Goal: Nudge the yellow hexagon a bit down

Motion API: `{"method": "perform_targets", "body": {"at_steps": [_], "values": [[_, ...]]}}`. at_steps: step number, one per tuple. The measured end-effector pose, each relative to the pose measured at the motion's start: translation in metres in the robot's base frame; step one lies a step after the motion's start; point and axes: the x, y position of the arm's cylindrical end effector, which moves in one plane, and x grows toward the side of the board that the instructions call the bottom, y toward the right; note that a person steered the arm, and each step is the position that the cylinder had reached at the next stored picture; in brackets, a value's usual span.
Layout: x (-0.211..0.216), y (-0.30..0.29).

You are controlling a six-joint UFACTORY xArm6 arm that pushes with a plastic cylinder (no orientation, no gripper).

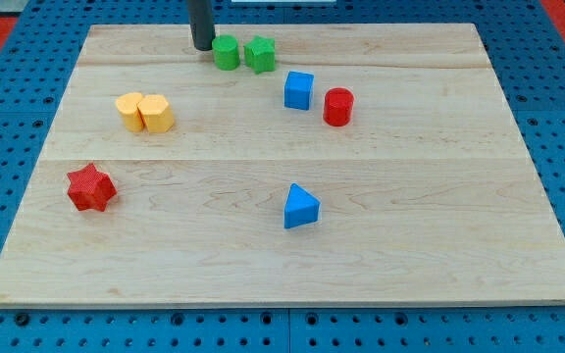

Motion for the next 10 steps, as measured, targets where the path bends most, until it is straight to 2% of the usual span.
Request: {"method": "perform_targets", "body": {"at_steps": [2,4,5,6,7,8,9,10], "values": [[0.015,0.016],[0.005,-0.013],[0.035,-0.018],[0.106,-0.018],[0.108,-0.019],[0.166,-0.016],[0.181,-0.017],[0.243,-0.017]]}}
